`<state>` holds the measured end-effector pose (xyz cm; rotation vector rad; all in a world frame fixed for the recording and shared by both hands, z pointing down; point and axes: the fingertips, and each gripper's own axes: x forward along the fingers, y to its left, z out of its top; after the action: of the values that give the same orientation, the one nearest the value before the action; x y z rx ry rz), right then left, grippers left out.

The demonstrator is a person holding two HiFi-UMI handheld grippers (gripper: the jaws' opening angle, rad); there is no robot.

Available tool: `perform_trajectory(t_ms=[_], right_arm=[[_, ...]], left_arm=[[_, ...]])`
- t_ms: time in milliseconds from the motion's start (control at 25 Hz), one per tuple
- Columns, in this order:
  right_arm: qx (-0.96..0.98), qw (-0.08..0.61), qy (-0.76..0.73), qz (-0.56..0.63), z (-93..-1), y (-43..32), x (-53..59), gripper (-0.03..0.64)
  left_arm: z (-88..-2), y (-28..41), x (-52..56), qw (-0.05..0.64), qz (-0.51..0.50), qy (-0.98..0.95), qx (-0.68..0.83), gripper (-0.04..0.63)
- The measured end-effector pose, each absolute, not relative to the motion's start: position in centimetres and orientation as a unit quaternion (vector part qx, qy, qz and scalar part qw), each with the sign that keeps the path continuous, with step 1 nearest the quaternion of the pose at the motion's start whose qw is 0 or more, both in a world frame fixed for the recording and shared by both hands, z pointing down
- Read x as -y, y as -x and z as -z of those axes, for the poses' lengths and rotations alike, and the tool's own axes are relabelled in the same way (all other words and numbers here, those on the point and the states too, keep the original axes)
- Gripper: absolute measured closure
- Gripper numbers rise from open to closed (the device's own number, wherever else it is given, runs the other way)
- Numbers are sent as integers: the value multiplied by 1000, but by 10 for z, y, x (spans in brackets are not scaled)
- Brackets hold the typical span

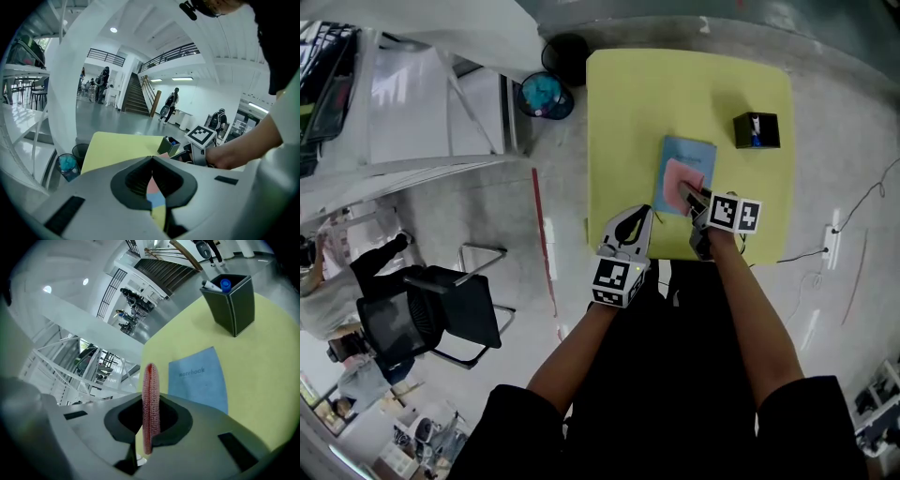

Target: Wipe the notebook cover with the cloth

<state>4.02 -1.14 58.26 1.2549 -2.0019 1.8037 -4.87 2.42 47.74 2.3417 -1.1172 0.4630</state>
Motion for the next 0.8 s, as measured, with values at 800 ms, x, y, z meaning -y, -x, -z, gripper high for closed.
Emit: perform_trajectory(t_ms=[800], right_arm=[[628, 169, -411, -639, -686, 17, -24, 580]], left_arm=[[-502, 121, -54, 287, -171, -836, 436, 588]])
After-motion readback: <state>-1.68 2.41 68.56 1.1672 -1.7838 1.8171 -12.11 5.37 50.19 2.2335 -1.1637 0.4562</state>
